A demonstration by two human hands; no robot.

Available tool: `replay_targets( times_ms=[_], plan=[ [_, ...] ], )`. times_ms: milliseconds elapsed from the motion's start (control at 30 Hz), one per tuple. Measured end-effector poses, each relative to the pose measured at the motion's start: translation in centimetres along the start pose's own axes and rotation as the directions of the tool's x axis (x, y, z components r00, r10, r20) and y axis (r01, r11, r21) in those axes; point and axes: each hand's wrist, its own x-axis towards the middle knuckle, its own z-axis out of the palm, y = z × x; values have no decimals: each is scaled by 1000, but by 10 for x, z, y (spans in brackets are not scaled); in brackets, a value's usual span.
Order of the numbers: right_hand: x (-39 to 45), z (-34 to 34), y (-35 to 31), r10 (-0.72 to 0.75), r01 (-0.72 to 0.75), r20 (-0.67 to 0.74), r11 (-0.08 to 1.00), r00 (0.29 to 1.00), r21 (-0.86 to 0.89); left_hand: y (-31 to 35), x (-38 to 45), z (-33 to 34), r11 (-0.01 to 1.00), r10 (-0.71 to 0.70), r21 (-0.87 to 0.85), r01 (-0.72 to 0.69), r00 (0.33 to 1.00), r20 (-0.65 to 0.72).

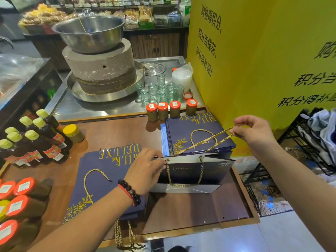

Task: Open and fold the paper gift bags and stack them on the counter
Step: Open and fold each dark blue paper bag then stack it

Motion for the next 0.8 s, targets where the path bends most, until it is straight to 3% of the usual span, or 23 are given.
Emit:
replay_targets(
  times_ms=[400, 533, 667, 800],
  plan=[
    [-8, -11, 2, -54, 59, 33, 983, 998, -173, 10, -6, -2, 997, -61, 42, 59, 998, 29],
    [-5, -10, 4, -60, 86, 85, 934, 995, -348, 17, -6, -5, 994, -109, 33, 108, 994, 29],
    [-11, -2, 9, -235, 356, 280, 755, 931, -550, 30, -4, -8, 967, -248, 78, 243, 967, 58],
    [-41, 8, 17, -267, 662, 625, 491, 733, -566, 34, 1, -10, 956, -235, 203, 213, 968, 91]
  ],
)
